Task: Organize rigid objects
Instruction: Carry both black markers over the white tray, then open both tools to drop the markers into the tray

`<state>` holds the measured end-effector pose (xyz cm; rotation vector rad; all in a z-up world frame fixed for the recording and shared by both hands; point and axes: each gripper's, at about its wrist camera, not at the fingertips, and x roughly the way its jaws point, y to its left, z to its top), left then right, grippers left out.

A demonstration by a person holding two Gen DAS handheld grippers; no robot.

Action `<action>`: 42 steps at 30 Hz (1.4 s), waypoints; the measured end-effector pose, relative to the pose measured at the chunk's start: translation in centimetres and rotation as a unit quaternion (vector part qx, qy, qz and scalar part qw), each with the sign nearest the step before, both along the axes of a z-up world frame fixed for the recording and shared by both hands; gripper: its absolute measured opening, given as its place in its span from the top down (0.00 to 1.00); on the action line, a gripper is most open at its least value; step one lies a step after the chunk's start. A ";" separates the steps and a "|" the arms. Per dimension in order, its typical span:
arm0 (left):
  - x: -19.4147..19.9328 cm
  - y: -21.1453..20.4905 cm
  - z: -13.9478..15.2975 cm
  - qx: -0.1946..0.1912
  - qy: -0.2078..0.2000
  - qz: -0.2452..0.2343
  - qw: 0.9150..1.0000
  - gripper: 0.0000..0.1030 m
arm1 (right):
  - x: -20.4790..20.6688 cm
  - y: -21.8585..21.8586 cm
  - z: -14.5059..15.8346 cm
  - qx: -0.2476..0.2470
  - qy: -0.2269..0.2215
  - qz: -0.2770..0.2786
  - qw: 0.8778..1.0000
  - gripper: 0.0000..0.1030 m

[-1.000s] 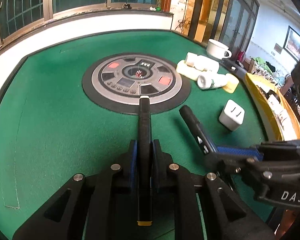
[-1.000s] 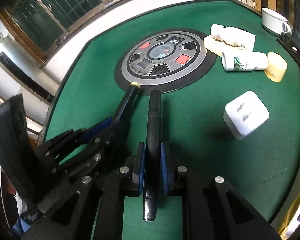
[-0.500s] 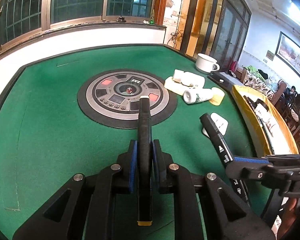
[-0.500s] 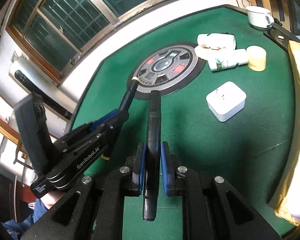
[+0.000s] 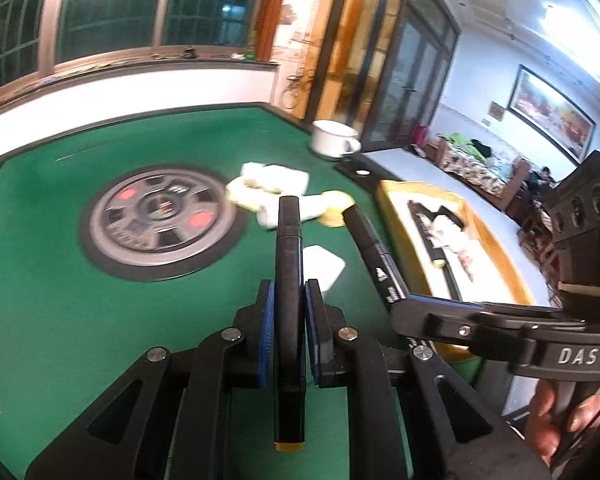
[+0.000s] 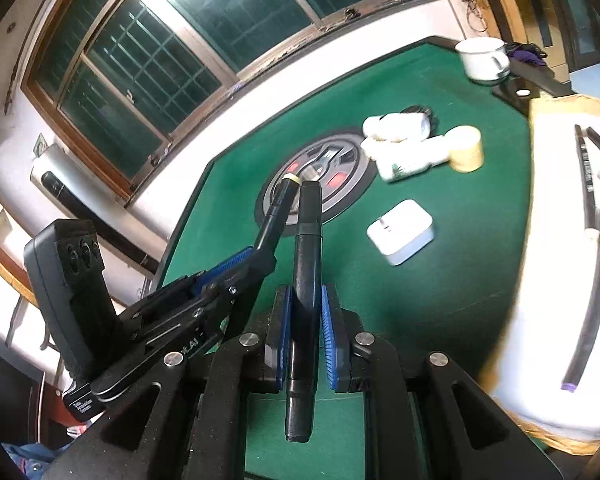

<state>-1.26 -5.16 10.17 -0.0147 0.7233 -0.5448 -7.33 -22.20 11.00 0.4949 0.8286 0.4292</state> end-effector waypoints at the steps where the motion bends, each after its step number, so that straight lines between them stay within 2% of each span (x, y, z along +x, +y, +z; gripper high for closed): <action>1: -0.1 -0.9 0.4 -0.002 -0.001 -0.009 1.000 0.88 | -0.3 -0.6 0.3 -0.001 -0.004 -0.006 1.000 0.87; 9: -0.5 -8.0 2.3 -0.028 0.017 -0.074 0.997 0.88 | -3.4 -8.5 2.0 -0.006 -0.032 -0.091 0.995 0.87; 12: -0.6 -11.3 2.1 -0.023 0.029 -0.097 0.995 0.88 | -4.3 -12.2 1.8 -0.010 -0.025 -0.130 0.991 0.87; 15: -0.3 -14.5 1.3 -0.015 0.051 -0.118 0.992 0.88 | -4.6 -15.0 1.5 -0.035 -0.011 -0.155 0.987 0.87; 20: -0.3 -17.5 -0.2 0.006 0.063 -0.128 0.990 0.88 | -3.7 -18.7 0.8 -0.078 0.011 -0.159 0.984 0.87; 22: -0.2 -18.2 -0.9 0.014 0.073 -0.130 0.989 0.88 | -2.9 -19.5 0.4 -0.098 0.021 -0.153 0.983 0.87; 27: 0.5 -18.8 -1.9 0.027 0.085 -0.116 0.989 0.88 | -1.5 -21.2 -0.9 -0.088 0.046 -0.134 0.986 0.87; 42: 1.4 -19.8 -3.5 0.048 0.107 -0.092 0.989 0.88 | -0.4 -20.4 -2.5 -0.086 0.063 -0.122 0.987 0.87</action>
